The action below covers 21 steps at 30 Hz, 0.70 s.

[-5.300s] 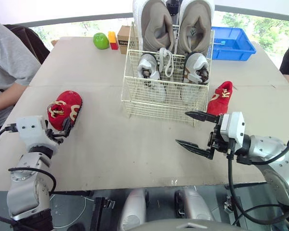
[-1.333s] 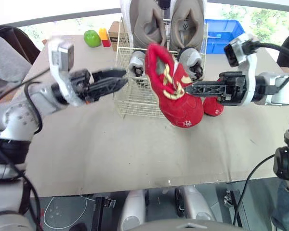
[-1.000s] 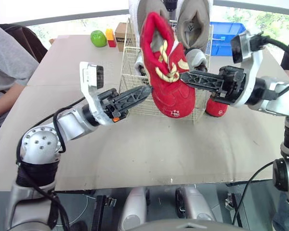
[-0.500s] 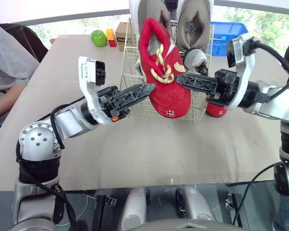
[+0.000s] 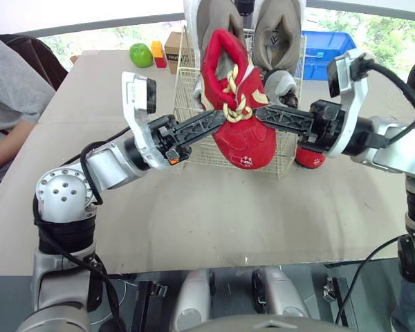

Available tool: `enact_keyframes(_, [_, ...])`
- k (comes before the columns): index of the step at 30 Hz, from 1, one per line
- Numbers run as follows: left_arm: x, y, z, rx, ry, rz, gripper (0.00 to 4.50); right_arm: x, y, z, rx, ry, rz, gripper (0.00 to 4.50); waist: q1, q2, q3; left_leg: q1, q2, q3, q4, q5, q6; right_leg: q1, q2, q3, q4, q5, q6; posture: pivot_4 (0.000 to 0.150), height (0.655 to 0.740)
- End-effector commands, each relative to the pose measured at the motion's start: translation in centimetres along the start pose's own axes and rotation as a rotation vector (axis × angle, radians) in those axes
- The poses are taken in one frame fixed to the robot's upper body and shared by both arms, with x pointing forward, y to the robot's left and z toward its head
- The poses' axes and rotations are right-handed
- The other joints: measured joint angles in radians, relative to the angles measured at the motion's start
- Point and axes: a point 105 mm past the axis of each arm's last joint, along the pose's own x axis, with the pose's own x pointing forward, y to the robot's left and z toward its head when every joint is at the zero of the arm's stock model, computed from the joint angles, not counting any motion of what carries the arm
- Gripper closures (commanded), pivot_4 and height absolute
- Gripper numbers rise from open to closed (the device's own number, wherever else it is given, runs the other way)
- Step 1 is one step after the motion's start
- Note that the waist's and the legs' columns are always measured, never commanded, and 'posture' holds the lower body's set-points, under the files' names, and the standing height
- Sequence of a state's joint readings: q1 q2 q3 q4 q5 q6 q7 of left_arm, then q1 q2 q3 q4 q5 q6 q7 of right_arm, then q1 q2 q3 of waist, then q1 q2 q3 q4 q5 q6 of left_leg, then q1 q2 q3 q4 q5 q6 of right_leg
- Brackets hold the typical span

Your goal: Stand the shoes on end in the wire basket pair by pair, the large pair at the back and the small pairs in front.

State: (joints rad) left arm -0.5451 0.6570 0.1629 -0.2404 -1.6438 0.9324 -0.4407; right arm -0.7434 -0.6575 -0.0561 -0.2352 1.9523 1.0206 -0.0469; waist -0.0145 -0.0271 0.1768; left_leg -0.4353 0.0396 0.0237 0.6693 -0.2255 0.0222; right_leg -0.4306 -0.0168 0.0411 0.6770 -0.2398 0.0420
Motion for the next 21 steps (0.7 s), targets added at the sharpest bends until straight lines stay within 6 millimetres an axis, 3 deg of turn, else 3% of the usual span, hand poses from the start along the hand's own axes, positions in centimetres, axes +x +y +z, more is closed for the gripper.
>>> enact_keyframes(1, [-0.5,-0.8,1.0,0.048,-0.018,-0.029,4.08,-0.1,1.6,0.7,-0.040,-0.048,0.054,4.50,0.000,0.000,0.000,0.000,0.000,0.000,0.000,0.000,0.000,0.000,0.000,0.000,0.000,0.000,0.000,0.150,0.7400])
enact_keyframes(3, [-0.6,-0.8,1.1,0.068,-0.006,-0.033,4.08,-0.1,1.5,0.8,-0.043,-0.056,0.037,4.50,0.000,0.000,0.000,0.000,0.000,0.000,0.000,0.000,0.000,0.000,0.000,0.000,0.000,0.000,0.000,0.150,0.7400])
enact_keyframes(6, [-0.8,-0.9,1.8,0.106,0.001,-0.040,4.08,-0.1,1.8,1.5,-0.098,-0.112,0.041,3.38,0.000,0.000,0.000,0.000,0.000,0.000,0.000,0.000,0.000,0.000,0.000,0.000,0.000,0.000,0.000,0.150,0.7400])
enact_keyframes(8, [-1.2,-0.8,3.2,0.185,0.012,-0.030,4.09,-0.5,2.1,1.2,-0.350,-0.130,-0.034,2.57,0.002,0.000,0.000,0.000,0.000,0.000,0.000,0.000,0.000,0.000,0.000,0.000,0.000,0.000,0.000,0.150,0.7400])
enact_keyframes(11, [-1.8,0.2,5.7,0.386,0.006,0.022,4.09,-1.4,2.4,-0.9,-0.676,-0.090,-0.063,2.57,0.009,0.000,0.000,-0.003,-0.001,0.000,0.000,0.000,0.000,0.000,0.000,-0.006,-0.004,0.000,0.000,0.150,0.7400])
enact_keyframes(15, [-2.3,0.8,7.6,0.622,0.023,0.015,4.09,-2.8,2.3,-2.1,-0.789,-0.151,-0.071,2.57,0.006,0.000,0.000,-0.003,-0.001,0.003,-0.001,0.000,0.000,0.000,0.000,-0.004,-0.007,0.000,0.000,0.150,0.7400])
enact_keyframes(19, [-2.5,2.1,7.5,0.823,0.148,-0.034,4.09,-4.1,1.2,-4.5,-0.965,-0.076,-0.175,2.57,0.010,0.000,0.000,-0.003,-0.001,0.003,-0.001,0.000,0.000,0.001,0.000,-0.004,-0.007,0.000,0.000,0.150,0.7400])
enact_keyframes(21, [-2.7,3.4,7.1,0.892,0.189,-0.036,4.09,-4.5,1.4,-5.1,-0.931,-0.105,-0.164,2.57,0.010,0.000,0.000,-0.003,-0.001,0.004,-0.001,0.000,0.000,0.000,0.000,-0.003,-0.007,0.000,0.000,0.150,0.7400])
